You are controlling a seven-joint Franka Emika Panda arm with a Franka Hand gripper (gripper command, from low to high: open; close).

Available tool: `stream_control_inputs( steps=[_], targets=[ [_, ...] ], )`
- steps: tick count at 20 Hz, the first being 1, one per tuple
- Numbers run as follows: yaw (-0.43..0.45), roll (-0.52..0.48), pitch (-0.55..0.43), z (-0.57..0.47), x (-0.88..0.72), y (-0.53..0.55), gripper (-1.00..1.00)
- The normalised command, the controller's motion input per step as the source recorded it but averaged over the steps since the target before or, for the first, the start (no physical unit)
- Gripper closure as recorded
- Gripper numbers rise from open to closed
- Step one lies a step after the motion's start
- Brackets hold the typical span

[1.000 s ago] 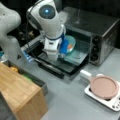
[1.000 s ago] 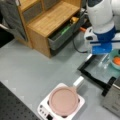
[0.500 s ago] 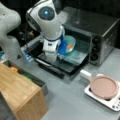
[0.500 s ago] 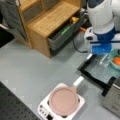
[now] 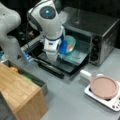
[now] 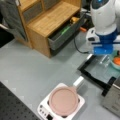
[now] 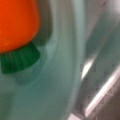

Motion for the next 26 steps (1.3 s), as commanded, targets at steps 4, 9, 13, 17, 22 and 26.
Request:
stream_control_inputs(
  steps=[4,9,13,17,22,26],
  targets=[
    [-0.035,-0.158,-0.116,-0.07,-0.08,0.06,1.00],
    [-0.025,-0.133,-0.116,-0.06,-0.06,0.05,1.00],
    [-0.018,-0.105,-0.105,-0.05,-0.05,0.04,1.00],
    [-0.023,-0.108,-0.064,0.01,-0.04,0.00,1.00],
    [-0.027,-0.113,-0.012,0.16,0.01,-0.10,1.00],
    [-0.042,-0.141,0.038,0.28,0.10,-0.19,1.00]
  ],
)
